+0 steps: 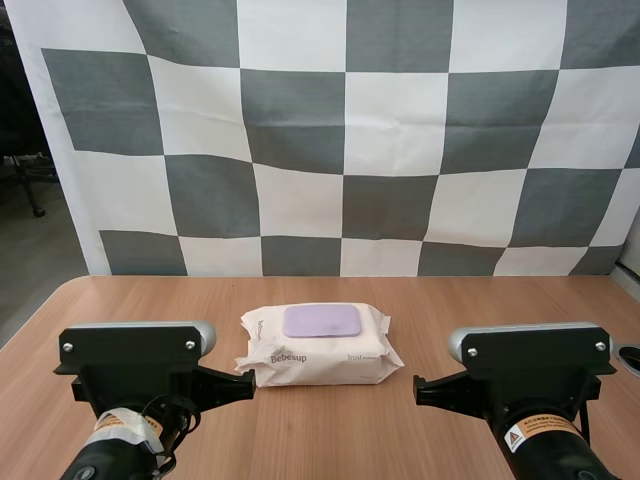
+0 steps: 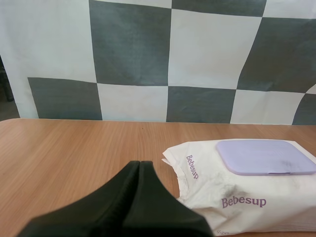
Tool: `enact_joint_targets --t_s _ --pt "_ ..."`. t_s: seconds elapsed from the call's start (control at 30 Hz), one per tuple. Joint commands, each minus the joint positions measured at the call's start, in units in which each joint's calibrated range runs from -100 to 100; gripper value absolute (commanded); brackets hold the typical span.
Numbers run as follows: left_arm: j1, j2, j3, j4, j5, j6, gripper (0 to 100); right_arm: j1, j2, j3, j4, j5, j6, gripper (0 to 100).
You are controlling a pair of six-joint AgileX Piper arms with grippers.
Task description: Open the wet wipes lid
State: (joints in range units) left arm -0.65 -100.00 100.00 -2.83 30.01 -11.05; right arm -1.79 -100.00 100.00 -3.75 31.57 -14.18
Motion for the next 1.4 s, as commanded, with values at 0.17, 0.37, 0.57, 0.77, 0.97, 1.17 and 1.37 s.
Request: enact_joint_targets --t_s 0.17,0.37,0.57,0.77,0.97,1.17,1.37 --pt "-0.01 0.0 0.0 -0.1 0.1 0.0 0 0.0 0.0 0.0 0.0 0.1 0.0 0" --pt "-0.01 0.0 0.0 -0.1 0.1 0.0 0 0.0 0.0 0.0 0.0 0.1 0.0 0" --pt "-0.01 0.0 0.0 -0.1 0.1 0.0 0 0.0 0.0 0.0 2.2 -0.5 0.0 0" --pt "-0.01 0.0 0.0 -0.5 -14.2 0.0 0 0.0 0.0 0.0 3.8 -13.6 0.0 0" --pt "-0.01 0.0 0.0 9.5 -81.2 0.0 0 0.0 0.0 0.0 -7.5 -79.1 0.0 0" --pt "-0.01 0.0 -4.8 11.1 -121.4 0.0 0 0.0 0.0 -5.8 -5.9 -98.1 -12.3 0" --pt "-0.01 0.1 -23.5 11.2 -77.8 1.4 0 0.0 1.6 -25.8 -5.6 -59.9 -8.5 0"
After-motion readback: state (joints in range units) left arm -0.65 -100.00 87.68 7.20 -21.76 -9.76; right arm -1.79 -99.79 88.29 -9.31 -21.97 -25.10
